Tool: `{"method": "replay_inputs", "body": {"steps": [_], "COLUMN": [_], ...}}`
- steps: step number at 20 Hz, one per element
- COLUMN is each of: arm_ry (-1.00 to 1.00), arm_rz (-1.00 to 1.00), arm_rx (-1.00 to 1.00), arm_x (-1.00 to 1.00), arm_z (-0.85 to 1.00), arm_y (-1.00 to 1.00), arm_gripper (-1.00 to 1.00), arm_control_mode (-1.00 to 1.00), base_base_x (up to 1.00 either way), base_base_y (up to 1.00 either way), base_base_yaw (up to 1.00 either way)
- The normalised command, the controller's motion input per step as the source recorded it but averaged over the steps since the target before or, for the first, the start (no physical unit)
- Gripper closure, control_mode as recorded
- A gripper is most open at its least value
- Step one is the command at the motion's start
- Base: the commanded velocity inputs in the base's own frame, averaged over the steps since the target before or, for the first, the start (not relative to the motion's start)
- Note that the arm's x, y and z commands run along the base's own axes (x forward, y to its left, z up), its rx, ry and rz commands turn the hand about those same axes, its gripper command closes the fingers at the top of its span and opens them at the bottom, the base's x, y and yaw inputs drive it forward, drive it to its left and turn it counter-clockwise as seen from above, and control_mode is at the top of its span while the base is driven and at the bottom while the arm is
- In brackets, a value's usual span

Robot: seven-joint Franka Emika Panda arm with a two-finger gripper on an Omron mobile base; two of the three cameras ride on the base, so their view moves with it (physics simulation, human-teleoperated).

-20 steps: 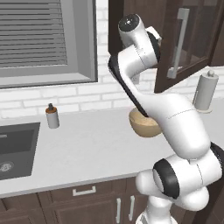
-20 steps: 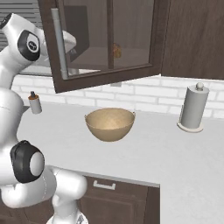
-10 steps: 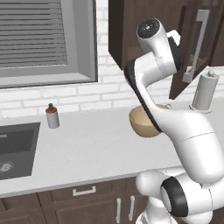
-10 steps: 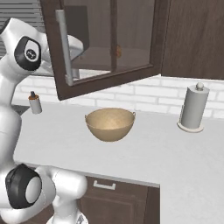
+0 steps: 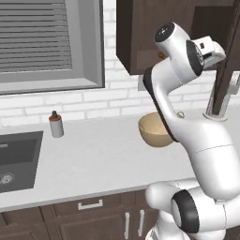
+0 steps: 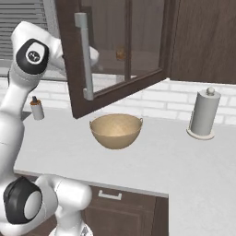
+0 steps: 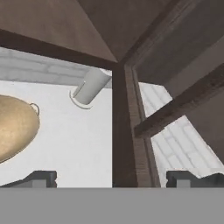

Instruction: Open the cabinet, pick up the bread from the cabinet and place it in the basket. Then move the basket to the dining counter.

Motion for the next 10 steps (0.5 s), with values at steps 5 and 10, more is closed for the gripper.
{"method": "replay_inputs", "body": {"steps": [5,10], "arm_ry": [0.04,0.0], "arm_rz": [-0.34,-0.17], "arm_rx": [-0.01,-0.03], "arm_x": [-0.16,-0.12], "arm_z": [0.01,0.04], "arm_y": [-0.81,-0.99], "arm_gripper": [-1.0,-1.0], "arm_control_mode": [-1.0,-1.0], "base_base_x": [0.0,0.0], "base_base_y": [0.0,0.0], "base_base_yaw": [0.0,0.0]}}
